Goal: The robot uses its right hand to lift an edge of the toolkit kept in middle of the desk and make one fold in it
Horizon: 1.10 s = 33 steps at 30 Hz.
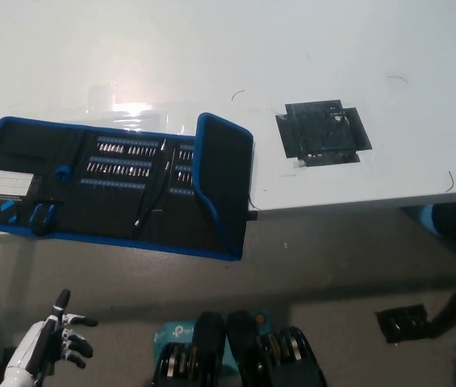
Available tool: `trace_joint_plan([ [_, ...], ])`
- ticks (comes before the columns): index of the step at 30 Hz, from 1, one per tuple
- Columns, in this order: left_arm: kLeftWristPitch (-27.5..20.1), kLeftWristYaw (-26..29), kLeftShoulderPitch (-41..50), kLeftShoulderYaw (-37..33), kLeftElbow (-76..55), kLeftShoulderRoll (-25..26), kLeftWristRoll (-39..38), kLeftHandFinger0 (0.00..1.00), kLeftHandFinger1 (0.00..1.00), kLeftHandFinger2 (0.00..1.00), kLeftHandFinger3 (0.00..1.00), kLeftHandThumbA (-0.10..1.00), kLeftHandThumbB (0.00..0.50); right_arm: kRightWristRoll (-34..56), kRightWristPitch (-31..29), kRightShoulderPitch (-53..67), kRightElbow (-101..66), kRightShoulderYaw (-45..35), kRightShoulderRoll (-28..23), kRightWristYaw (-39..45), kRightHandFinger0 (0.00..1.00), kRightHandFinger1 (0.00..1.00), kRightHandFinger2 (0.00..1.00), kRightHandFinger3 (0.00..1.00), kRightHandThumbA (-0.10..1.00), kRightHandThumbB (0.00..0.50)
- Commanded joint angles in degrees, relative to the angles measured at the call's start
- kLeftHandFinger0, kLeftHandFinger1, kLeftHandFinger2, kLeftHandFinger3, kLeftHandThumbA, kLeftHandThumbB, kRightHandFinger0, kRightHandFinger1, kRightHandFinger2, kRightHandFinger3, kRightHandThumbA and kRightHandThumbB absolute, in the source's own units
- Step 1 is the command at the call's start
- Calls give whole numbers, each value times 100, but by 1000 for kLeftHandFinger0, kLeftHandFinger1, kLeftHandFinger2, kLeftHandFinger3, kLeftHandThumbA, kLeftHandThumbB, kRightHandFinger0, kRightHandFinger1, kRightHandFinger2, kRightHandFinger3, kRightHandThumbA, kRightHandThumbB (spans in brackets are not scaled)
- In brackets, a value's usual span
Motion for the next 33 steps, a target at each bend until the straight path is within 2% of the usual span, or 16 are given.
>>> trace_joint_plan([
  [1, -151, 92, -20, 86, -76, 60, 33, 372, 378, 292, 490, 1000, 500, -81, -232, -23, -148, 113, -183, -213, 396, 484, 672, 976, 94, 252],
  [5, -124, 94, -17, 74, -93, 63, 53, 370, 381, 305, 502, 1000, 499, -171, -143, -28, -147, 238, -273, -255, 400, 481, 689, 995, 118, 249],
  [8, -148, 97, -20, 79, -77, 60, 48, 348, 366, 299, 506, 1000, 500, -80, -118, -46, -141, 292, -311, -217, 412, 484, 698, 1000, 90, 249],
  [11, -172, 97, -33, 78, -44, 60, 47, 361, 369, 300, 532, 1000, 500, -164, -55, -43, -184, 384, -373, -243, 426, 494, 698, 993, 133, 262],
  [19, -80, 126, -37, 81, -104, 42, 56, 367, 378, 312, 521, 1000, 500, -87, 36, -45, -211, 459, -427, -220, 439, 515, 708, 977, 112, 260],
  [24, -150, 108, -29, 81, -99, 45, 35, 350, 359, 309, 519, 1000, 500, -103, -24, -51, -169, 505, -462, -233, 421, 484, 693, 952, 119, 258],
  [31, -84, 148, -86, 86, -117, 33, 63, 391, 384, 317, 517, 1000, 500, -75, -66, -114, -104, 524, -500, -243, 417, 498, 684, 955, 138, 256],
  [33, -114, 132, -76, 73, -114, 53, 74, 416, 409, 353, 536, 1000, 500, -108, -48, -111, -116, 538, -510, -264, 405, 489, 684, 955, 144, 257],
])
